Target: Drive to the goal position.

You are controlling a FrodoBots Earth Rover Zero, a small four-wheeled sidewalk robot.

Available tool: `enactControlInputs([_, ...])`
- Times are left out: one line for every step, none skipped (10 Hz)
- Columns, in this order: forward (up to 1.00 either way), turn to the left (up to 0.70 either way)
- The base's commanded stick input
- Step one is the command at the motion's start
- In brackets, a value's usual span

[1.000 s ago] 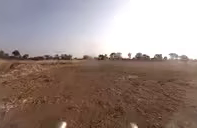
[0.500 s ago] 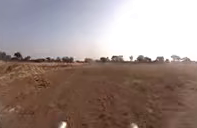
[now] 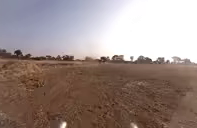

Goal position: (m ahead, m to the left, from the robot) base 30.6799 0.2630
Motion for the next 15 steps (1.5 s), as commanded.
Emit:
enactControlInputs([0.70,0.00])
enactControlInputs([0.70,0.00])
enactControlInputs([0.70,0.00])
enactControlInputs([0.70,0.00])
enactControlInputs([0.70,0.00])
enactControlInputs([0.70,0.00])
enactControlInputs([0.70,0.00])
enactControlInputs([0.70,0.00])
enactControlInputs([0.70,0.00])
enactControlInputs([0.70,0.00])
enactControlInputs([0.70,0.00])
enactControlInputs([0.70,0.00])
enactControlInputs([0.70,0.00])
enactControlInputs([0.70,0.00])
enactControlInputs([0.70,0.00])
